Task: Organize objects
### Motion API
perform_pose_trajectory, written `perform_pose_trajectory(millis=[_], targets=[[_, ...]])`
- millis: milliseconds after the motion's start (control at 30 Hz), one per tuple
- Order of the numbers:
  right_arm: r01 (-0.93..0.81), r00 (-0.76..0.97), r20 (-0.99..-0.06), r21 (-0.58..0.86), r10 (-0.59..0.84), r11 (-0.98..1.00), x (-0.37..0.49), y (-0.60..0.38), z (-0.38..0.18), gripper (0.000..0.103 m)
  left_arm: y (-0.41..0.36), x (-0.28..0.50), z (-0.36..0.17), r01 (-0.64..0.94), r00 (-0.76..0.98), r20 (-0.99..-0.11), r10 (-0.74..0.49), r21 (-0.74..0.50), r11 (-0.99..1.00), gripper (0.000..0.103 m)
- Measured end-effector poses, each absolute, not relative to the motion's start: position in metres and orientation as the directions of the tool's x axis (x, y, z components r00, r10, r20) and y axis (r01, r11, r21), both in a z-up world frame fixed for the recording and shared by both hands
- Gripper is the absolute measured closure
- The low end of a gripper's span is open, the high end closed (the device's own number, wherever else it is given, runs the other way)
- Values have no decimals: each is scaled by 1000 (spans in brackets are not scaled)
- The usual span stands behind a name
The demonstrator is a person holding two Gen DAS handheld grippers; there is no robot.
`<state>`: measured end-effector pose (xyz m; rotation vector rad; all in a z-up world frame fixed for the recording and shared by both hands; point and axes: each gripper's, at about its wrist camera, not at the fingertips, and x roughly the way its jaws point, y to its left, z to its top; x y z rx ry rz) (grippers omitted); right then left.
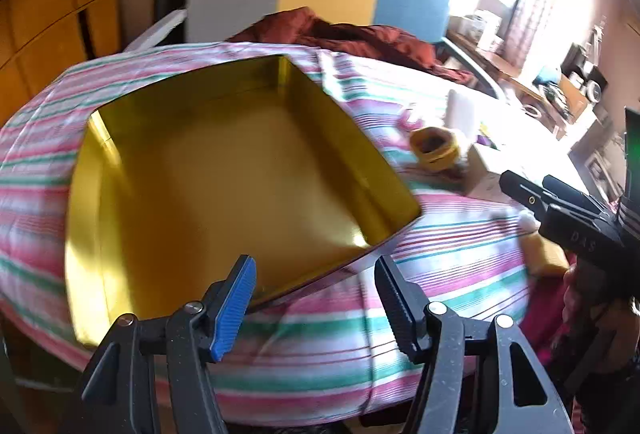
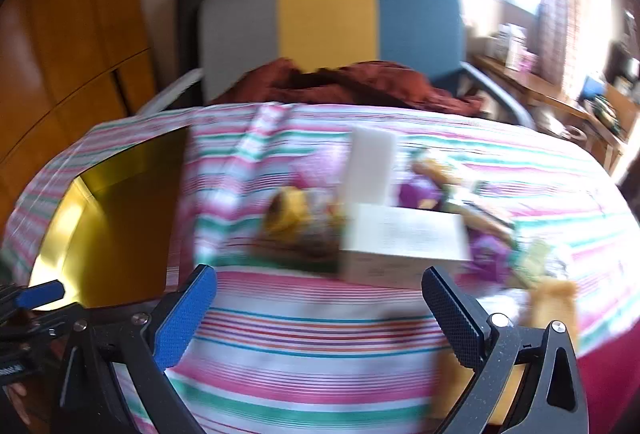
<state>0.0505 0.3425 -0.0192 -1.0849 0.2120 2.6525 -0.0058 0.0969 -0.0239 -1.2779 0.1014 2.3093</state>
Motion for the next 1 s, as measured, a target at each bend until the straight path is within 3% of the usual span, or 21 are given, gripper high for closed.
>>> perform_pose_trajectory(millis=[367, 700, 1000], targets=[[-500, -624, -699, 14, 349, -866, 85, 433, -10, 0, 181, -26, -8, -609, -359, -809, 466, -176, -774, 40], [-502, -621, -716, 51, 319, -863, 87, 446, -11, 0, 257, -78, -15, -617, -269, -823, 501, -252, -746, 41], [-489, -633, -709, 54, 311, -871, 73, 447, -10, 0, 295, -114, -54, -569, -183, -855, 484, -310, -762, 42]])
